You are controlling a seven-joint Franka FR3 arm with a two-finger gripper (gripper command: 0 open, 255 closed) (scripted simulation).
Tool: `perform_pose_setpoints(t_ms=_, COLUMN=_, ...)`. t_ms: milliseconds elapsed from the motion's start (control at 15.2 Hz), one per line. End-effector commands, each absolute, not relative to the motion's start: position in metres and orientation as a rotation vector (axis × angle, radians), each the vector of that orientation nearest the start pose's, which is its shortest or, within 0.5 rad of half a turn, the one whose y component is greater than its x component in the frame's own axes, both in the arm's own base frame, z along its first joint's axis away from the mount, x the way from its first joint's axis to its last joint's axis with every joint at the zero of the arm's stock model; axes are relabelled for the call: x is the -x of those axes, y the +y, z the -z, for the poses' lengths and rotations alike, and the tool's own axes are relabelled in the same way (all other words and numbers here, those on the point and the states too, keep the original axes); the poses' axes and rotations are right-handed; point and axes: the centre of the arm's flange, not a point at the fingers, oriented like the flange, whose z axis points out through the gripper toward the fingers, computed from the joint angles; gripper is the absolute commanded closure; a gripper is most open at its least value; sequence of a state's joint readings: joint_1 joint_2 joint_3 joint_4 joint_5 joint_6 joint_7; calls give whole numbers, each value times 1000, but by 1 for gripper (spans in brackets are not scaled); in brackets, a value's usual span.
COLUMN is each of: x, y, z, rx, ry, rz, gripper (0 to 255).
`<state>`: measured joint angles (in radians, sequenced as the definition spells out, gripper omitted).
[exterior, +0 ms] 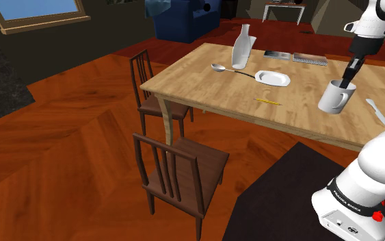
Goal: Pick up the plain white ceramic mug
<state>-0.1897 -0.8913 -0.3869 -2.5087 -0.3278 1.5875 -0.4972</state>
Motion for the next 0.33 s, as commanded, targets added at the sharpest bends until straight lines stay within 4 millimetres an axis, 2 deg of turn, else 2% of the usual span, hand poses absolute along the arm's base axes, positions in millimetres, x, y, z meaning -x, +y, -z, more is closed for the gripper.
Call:
perform_pose_setpoints(t_ms=0, x=-219, y=-207, z=-537, rx=3135, ry=-130, rz=-110, gripper=255)
perform_pose_setpoints(t_ms=132, x=-219, y=-207, z=-548, rx=3135, ry=-130, rz=-110, gripper=255)
perform_pose_setpoints(t_ms=264, x=-219, y=-207, z=-549, rx=3135, ry=-130, rz=-110, gripper=255)
